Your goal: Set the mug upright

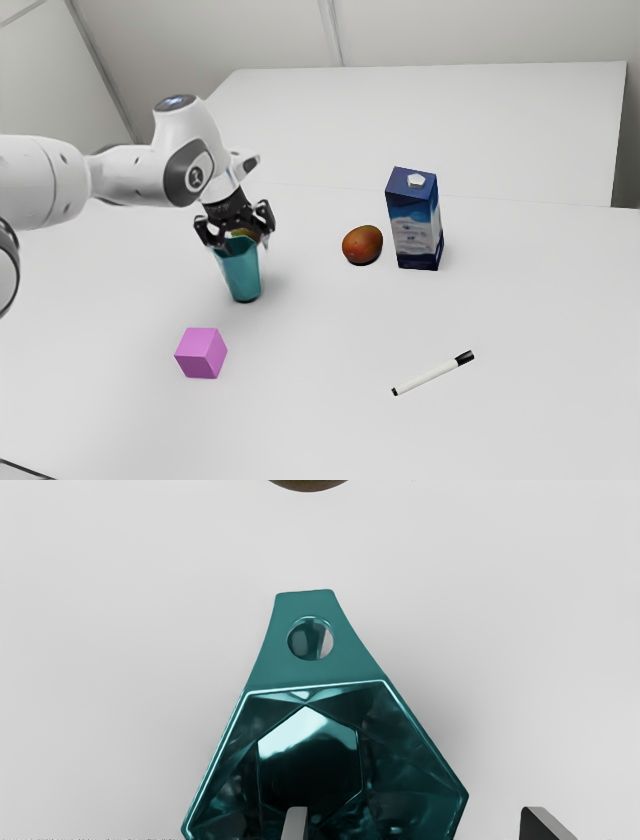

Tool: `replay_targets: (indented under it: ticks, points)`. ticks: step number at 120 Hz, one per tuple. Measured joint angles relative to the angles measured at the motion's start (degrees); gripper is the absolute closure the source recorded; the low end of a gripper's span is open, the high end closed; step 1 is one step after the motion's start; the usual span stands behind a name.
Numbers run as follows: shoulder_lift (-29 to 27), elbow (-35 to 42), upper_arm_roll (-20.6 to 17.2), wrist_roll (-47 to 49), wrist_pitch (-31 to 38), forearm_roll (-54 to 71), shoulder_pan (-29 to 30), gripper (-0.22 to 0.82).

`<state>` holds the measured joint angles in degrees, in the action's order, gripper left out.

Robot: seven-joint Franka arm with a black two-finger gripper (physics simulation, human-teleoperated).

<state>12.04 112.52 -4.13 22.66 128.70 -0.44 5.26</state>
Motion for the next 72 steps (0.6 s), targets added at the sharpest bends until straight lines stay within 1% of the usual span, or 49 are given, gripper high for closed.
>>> replay_targets:
  ticks: [13, 28, 48, 61, 72]
  points:
    - [-2.0, 0.1, 0.2, 0.3, -0.9, 0.6, -0.6, 0.10]
    - [-4.9, -0.3, 0.3, 0.4, -3.0, 1.0, -1.5, 0.06]
    - [-6.9, -3.1, 0.3, -1.5, -6.7, 3.4, -1.6, 0.03]
    - [-7.5, -7.5, 0.2, -2.5, -10.7, 5.8, -2.4, 0.02]
    - [-8.5, -9.7, 0.2, -3.3, -14.2, 7.2, -3.2, 0.01]
